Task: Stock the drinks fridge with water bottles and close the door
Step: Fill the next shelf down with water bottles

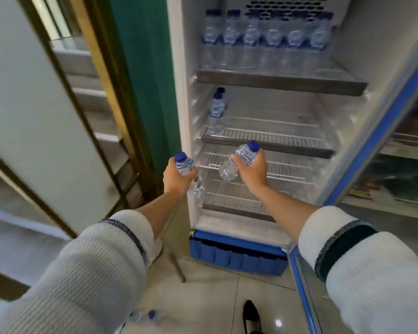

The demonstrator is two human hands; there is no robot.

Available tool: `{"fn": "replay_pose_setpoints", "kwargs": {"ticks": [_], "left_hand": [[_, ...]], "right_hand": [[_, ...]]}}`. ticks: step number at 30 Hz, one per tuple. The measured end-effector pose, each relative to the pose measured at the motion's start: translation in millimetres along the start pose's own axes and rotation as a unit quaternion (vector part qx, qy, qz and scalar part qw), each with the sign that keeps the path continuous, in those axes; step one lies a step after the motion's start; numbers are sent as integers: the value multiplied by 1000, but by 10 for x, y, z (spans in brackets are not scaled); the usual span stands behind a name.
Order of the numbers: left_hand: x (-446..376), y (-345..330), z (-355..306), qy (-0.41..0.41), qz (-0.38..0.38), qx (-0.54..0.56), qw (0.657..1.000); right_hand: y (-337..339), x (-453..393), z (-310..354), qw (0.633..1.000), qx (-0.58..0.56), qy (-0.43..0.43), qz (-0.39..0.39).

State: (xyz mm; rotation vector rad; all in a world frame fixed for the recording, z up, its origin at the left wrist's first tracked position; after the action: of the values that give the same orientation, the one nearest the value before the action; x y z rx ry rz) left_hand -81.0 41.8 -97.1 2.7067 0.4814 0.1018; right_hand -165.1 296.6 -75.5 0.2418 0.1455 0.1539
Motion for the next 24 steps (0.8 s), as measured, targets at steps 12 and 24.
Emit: {"fn": "replay_pose_setpoints", "kwargs": {"ticks": [12,24], "left_hand": [[-996,-818,-1291,-132,-103,63,984],[-1382,-980,-1327,-117,-188,51,974]], "right_hand": [[832,-1470,88,996,-54,69,-23],[355,-2481,163,980,88,110,141]]}}
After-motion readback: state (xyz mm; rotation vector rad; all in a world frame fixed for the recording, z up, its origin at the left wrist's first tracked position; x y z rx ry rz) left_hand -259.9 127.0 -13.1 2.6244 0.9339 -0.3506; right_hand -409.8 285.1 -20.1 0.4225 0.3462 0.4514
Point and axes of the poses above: each hand's wrist, its own x-axis away from the middle knuckle, its own y-axis out of the back of the hand, z = x × y, the point moved 10 cm from there along -x, towards the middle knuckle, and after that the axes turned 13 degrees about z, right-handed, at the moved point
